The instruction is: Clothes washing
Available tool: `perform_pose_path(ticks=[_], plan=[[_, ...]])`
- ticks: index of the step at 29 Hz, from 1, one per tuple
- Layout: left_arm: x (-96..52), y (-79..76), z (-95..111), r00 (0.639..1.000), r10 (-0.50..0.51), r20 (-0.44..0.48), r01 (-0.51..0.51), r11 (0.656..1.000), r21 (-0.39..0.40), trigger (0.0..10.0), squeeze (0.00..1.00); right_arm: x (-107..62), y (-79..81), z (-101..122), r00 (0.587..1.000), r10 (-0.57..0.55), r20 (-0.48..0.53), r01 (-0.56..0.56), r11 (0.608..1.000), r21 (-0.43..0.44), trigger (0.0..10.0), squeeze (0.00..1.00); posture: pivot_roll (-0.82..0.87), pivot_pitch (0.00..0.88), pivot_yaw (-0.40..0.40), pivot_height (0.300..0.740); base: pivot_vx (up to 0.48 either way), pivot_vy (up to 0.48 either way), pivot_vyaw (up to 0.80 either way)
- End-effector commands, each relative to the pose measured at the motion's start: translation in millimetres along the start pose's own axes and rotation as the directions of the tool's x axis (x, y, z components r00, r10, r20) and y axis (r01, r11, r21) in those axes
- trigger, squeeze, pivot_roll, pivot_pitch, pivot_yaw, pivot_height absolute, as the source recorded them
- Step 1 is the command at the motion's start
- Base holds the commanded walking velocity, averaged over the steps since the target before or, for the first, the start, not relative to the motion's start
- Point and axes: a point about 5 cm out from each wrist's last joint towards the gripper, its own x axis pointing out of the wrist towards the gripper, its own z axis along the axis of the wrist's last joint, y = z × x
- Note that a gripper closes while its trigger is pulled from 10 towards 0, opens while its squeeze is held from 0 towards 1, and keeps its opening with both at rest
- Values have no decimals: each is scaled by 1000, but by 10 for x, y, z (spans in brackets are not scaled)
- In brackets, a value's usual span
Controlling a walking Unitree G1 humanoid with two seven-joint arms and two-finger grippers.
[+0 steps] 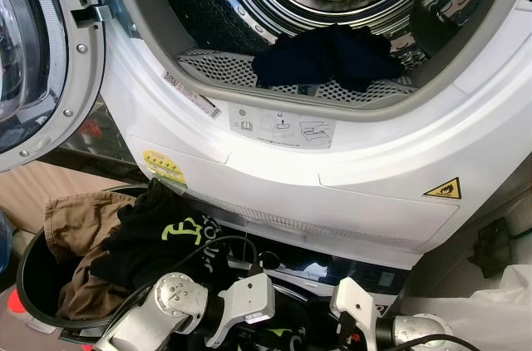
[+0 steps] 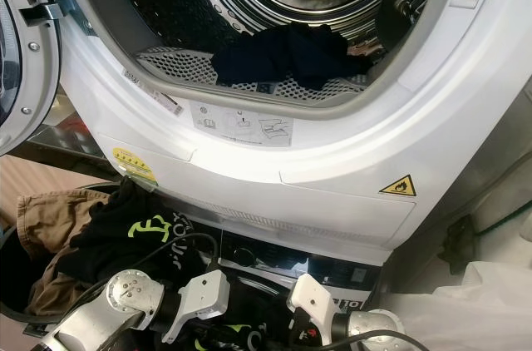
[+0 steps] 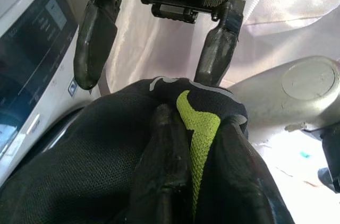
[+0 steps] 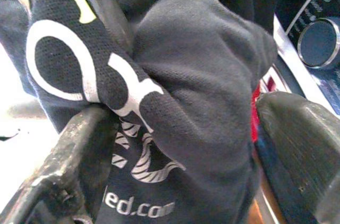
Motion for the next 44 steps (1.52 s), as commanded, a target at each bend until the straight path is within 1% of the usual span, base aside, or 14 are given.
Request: perform_pose_path(ticks=[1, 2, 3, 4, 9, 12, 15, 18, 19, 24, 28, 33, 35, 44], plan=[[23, -3, 46, 1000, 4, 6, -4, 999, 46, 0, 0, -78, -57, 28, 1000, -21, -12, 20, 1000, -17, 10000, 0, -25, 82, 31, 740, 0, 0, 0], [23, -3, 46, 1000, 4, 6, -4, 999, 46, 0, 0, -78, -57, 28, 1000, -21, -12, 20, 1000, -17, 10000, 0, -25, 82, 31, 740, 0, 0, 0], [33, 36, 47, 999, 36, 7, -36, 997, 67, 0, 0, -139, -32, -49, 997, 17, -76, -21, 999, -45, 10000, 0, -24, 82, 30, 740, 0, 0, 0], [38, 52, 51, 999, 49, 11, -49, 996, 73, 0, 0, -154, -12, -68, 995, 38, -92, -43, 998, -54, 10000, 0, -24, 82, 30, 740, 0, 0, 0], [101, 124, 154, 993, 106, 60, -111, 988, 104, 0, 0, -138, 50, -34, 990, 106, -88, -111, 993, -49, 10000, 0, -21, 83, 29, 740, 0, 0, 0], [108, 141, 178, 988, 127, 83, -135, 986, 102, 0, 0, -164, -9, -50, 992, 68, -102, -74, 996, -52, 10000, 0, -21, 84, 29, 740, 0, 0, 0], [122, 127, 193, 987, 125, 103, -135, 986, 97, 0, 0, -171, 3, -53, 990, 86, -108, -92, 994, -55, 10000, 0, -22, 82, 29, 740, 0, 0, 0], [153, 103, 204, 987, 111, 115, -122, 988, 96, 0, 0, -105, 11, -22, 994, 74, -81, -77, 996, -39, 10000, 0, -23, 81, 29, 740, 0, 0, 0], [177, 104, 217, 985, 117, 124, -130, 987, 99, 0, 0, -57, 26, 11, 996, 71, -50, -73, 997, -26, 10000, 0, -22, 80, 30, 740, 0, 0, 0], [195, 117, 232, 983, 139, 124, -155, 979, 130, 0, 0, -52, 75, 65, 994, 107, 5, -107, 994, 7, 10000, 0, -23, 78, 33, 740, 0, 0, 0], [199, 170, 235, 974, 190, 122, -207, 967, 150, 0, 0, -89, 48, 53, 996, 94, -8, -94, 996, 7, 10000, 0, -24, 76, 33, 740, 0, 0, 0], [199, 198, 214, 973, 213, 93, -227, 956, 185, 0, 0, -164, -91, -20, 997, 2, -73, -3, 1000, -12, 10000, 0, -23, 69, 31, 740, 0, 0, 0], [194, 237, 198, 964, 257, 72, -266, 939, 219, 0, 0, -202, -154, -33, 995, -33, -94, 33, 999, -10, 10000, 0, -24, 70, 30, 740, 0, 0, 0], [236, 243, 261, 952, 275, 137, -300, 929, 216, 0, 0, -147, -124, 1, 997, -7, -78, 7, 1000, -7, 10000, 0, -24, 72, 31, 740, 0, 0, 0]])
